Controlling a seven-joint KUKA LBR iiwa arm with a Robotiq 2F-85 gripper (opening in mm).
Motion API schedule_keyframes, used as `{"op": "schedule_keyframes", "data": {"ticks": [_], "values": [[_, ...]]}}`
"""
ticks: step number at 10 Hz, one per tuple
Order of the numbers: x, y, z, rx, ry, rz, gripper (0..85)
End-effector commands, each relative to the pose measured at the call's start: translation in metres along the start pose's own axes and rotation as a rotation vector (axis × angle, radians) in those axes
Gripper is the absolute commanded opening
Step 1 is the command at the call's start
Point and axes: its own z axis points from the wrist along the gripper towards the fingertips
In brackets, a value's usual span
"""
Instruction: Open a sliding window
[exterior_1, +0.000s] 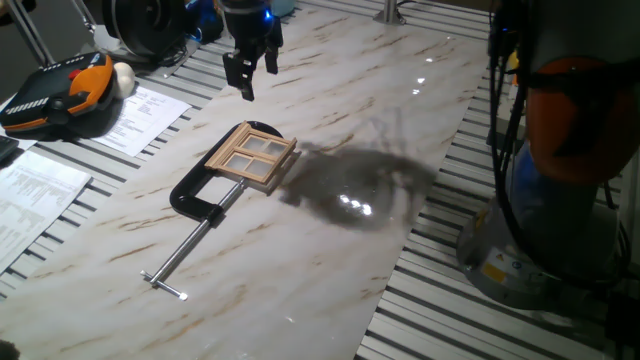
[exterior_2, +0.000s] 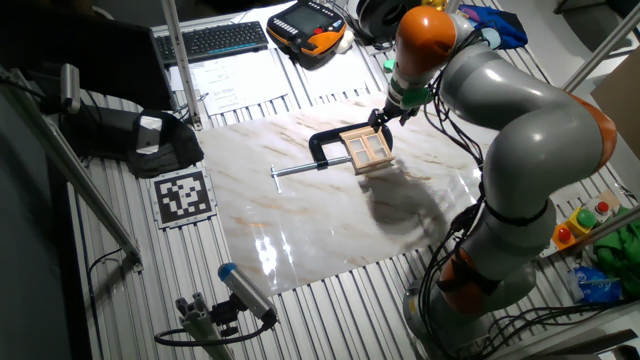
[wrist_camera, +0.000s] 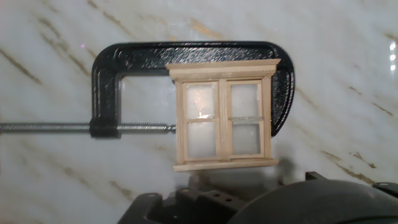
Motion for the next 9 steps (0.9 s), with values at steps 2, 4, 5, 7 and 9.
{"op": "schedule_keyframes", "data": {"ticks": [2, 4, 5, 7, 9], "values": [[0.0002, -0.0002, -0.0002, 0.063, -0.007, 0.002, 0.0], [0.0001, 0.0001, 0.0000, 0.063, -0.009, 0.008, 0.0], [0.0001, 0.0003, 0.0000, 0.063, -0.008, 0.012, 0.0], [0.0001, 0.0002, 0.0001, 0.058, 0.000, 0.024, 0.0], [-0.0001, 0.0006, 0.0005, 0.040, 0.008, 0.038, 0.0]]}}
